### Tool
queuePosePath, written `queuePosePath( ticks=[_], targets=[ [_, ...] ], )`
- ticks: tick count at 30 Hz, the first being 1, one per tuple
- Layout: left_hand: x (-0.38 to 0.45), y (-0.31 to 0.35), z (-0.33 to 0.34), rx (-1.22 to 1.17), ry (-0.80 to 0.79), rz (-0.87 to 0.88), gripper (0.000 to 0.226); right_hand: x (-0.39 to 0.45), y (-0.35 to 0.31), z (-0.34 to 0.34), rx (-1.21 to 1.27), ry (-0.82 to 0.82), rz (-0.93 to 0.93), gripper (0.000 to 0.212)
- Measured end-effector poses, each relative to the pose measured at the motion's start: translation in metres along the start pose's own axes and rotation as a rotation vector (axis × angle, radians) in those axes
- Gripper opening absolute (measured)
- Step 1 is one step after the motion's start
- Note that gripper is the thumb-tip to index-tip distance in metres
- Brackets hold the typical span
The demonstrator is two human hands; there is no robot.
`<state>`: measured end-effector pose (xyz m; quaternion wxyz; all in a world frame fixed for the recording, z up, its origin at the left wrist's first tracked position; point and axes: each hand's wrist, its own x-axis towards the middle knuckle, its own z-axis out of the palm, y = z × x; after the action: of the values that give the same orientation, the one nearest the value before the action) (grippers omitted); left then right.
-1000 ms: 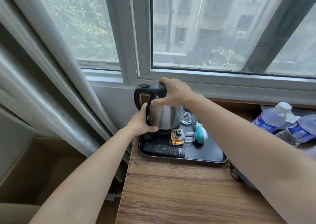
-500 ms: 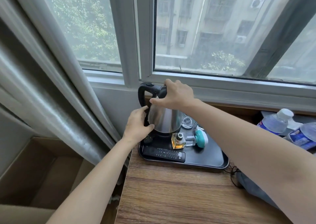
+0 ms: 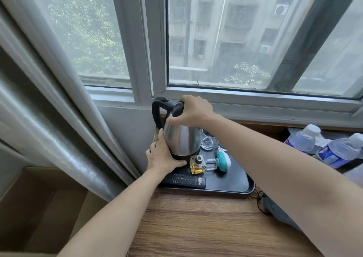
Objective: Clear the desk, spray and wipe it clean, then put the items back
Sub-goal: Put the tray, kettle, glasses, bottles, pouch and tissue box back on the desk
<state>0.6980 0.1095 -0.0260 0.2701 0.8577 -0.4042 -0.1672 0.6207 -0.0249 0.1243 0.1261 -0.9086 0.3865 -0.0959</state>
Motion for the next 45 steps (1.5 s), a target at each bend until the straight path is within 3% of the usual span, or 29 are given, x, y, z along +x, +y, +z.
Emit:
queuePosePath(
  ticks=[7, 17, 23, 26, 30, 32, 35, 38, 41, 45],
  targets=[
    [0.001, -0.011, 0.002, -0.030, 0.023, 0.015, 0.137, 0.001, 0.004, 0.002, 0.030, -0.019, -0.045, 0.059],
    [-0.003, -0.003, -0.002, 0.004, -0.041, -0.044, 0.141, -0.007, 0.004, 0.001, -0.022, -0.056, -0.009, 0.076],
    [-0.001, -0.002, -0.010, 0.052, -0.099, -0.071, 0.146, -0.024, 0.016, -0.026, 0.227, -0.253, -0.030, 0.113],
    [-0.006, -0.003, -0.015, 0.040, -0.041, -0.034, 0.119, -0.039, 0.035, -0.025, 0.236, -0.066, -0.039, 0.103],
    [-0.026, -0.014, -0.010, 0.002, 0.261, 0.162, 0.059, -0.082, 0.067, 0.011, 0.390, 0.463, -0.123, 0.039],
    [-0.037, -0.020, -0.005, 0.005, 0.339, 0.261, 0.045, -0.103, 0.082, 0.040, 0.416, 0.580, -0.140, 0.022],
    [-0.044, -0.024, -0.006, 0.099, 0.183, 0.373, 0.035, -0.124, 0.099, 0.077, 0.373, 0.276, -0.043, 0.035],
    [-0.047, -0.027, -0.013, 0.309, -0.074, 0.423, 0.042, -0.132, 0.105, 0.097, 0.089, 0.035, -0.069, 0.058],
    [-0.048, -0.027, -0.021, 0.459, -0.184, 0.459, 0.041, -0.128, 0.097, 0.098, -0.092, -0.074, -0.080, 0.075],
    [-0.047, -0.021, -0.029, 0.670, -0.244, 0.556, 0.043, -0.118, 0.094, 0.096, -0.115, -0.126, -0.023, 0.071]
  ],
)
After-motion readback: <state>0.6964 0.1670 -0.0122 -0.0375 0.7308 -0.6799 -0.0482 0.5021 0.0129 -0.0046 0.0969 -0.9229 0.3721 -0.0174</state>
